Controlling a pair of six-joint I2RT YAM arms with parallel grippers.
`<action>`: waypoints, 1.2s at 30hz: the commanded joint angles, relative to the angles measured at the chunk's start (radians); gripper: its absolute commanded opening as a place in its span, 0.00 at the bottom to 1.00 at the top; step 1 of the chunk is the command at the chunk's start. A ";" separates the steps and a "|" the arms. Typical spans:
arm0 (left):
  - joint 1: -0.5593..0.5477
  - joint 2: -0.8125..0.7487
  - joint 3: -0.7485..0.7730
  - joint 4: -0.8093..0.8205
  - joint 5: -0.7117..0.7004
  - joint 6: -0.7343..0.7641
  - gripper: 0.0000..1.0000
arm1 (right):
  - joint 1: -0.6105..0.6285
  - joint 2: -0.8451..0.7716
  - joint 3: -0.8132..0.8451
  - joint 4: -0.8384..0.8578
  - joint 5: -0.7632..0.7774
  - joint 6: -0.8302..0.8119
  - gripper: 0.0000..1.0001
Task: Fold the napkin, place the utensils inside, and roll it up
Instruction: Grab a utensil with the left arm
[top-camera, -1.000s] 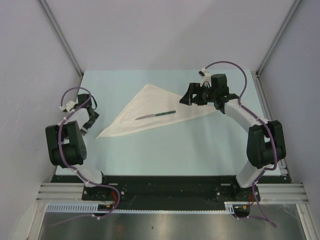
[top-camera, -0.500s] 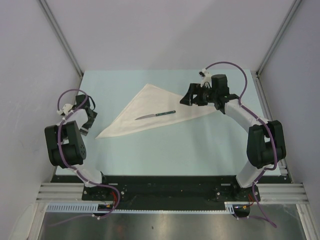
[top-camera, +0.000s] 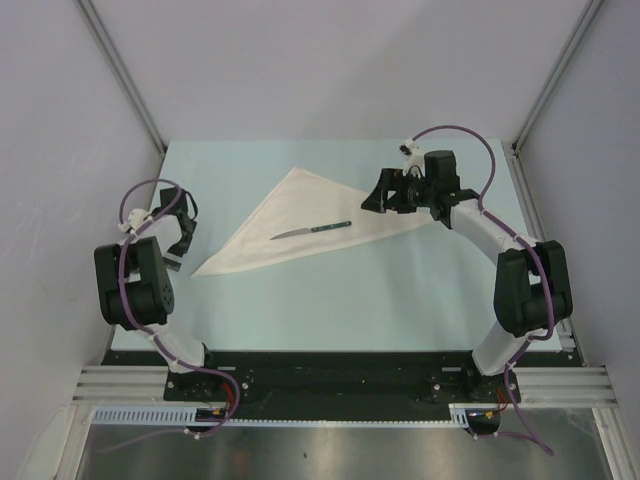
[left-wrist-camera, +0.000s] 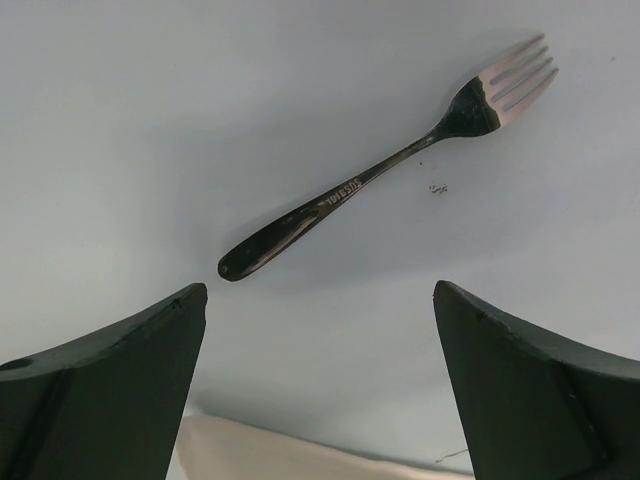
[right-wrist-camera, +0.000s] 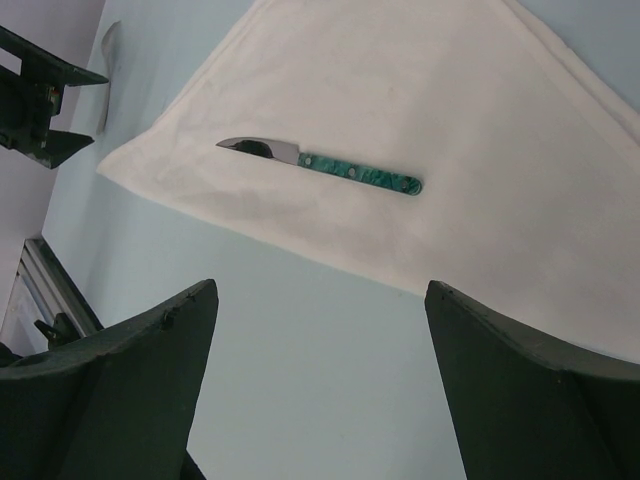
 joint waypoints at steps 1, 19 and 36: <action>-0.025 0.007 0.033 -0.018 -0.112 -0.126 1.00 | -0.010 -0.038 -0.001 0.013 -0.009 -0.016 0.90; -0.142 -0.194 0.032 0.009 -0.120 0.079 1.00 | -0.014 -0.039 0.023 0.026 -0.062 0.018 0.90; 0.050 0.231 0.694 -0.262 0.255 1.141 0.95 | 0.004 -0.070 0.039 -0.056 -0.017 -0.022 0.90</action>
